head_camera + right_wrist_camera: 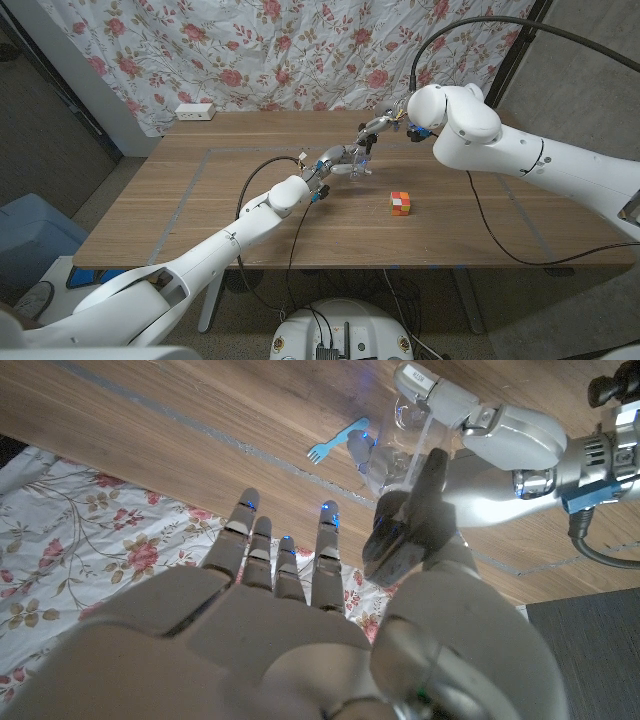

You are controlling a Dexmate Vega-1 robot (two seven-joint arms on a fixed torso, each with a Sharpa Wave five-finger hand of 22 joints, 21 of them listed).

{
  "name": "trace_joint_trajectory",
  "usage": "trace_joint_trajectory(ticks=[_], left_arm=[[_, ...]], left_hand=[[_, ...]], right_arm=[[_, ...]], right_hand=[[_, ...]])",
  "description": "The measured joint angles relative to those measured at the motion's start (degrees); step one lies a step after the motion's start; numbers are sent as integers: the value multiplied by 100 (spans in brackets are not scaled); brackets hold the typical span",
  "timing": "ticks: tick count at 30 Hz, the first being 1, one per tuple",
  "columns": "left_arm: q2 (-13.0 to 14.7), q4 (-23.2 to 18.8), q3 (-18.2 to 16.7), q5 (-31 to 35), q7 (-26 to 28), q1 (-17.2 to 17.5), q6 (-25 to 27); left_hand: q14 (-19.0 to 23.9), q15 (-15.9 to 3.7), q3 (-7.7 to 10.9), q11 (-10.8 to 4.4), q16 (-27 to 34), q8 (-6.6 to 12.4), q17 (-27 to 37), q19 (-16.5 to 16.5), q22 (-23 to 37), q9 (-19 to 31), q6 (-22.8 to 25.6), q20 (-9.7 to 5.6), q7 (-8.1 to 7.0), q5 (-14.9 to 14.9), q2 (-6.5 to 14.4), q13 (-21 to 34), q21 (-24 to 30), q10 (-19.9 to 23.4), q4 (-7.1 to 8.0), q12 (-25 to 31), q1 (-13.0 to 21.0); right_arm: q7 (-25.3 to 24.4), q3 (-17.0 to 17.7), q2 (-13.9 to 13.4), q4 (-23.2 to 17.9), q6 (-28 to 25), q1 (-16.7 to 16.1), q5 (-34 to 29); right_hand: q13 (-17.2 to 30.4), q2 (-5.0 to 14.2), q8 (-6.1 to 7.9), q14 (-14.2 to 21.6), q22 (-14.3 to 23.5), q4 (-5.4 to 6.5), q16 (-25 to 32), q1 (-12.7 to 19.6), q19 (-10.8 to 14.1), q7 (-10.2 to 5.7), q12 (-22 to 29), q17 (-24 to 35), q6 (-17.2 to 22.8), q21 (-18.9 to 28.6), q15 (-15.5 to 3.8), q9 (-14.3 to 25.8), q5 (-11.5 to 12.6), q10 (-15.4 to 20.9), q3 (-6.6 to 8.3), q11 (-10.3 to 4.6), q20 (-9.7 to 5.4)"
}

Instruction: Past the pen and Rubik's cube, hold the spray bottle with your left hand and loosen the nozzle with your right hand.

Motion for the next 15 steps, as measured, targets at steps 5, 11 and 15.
trace_joint_trajectory(ticks=[5,11,15], left_arm=[[-3,-2,0,-14,-12,9,0],[-11,-2,6,-30,-29,15,0],[-17,11,7,-39,-41,15,-4]], left_hand=[[0,0,0,0,0,-21,0,0,0,0,-1,0,1,0,0,0,0,0,0,-40,0],[0,0,0,-1,0,-21,0,0,0,0,-1,0,2,0,0,0,0,-1,0,-40,0],[0,0,0,-1,0,-22,0,0,0,0,-1,0,2,0,0,0,0,-1,0,-41,0]], right_arm=[[43,-20,36,4,-25,-9,-126],[76,-26,85,9,-58,-60,-271],[99,-26,120,20,-62,-90,-367]], right_hand=[[0,-17,39,10,0,-120,0,117,60,-51,23,-24,51,0,-2,25,0,50,71,11,-20],[0,1,105,95,0,-252,0,303,141,-114,23,-27,175,0,-7,54,0,142,141,-41,-19],[-1,-10,170,157,0,-327,0,493,229,-179,24,-49,305,43,-7,80,0,184,216,-83,-16]])
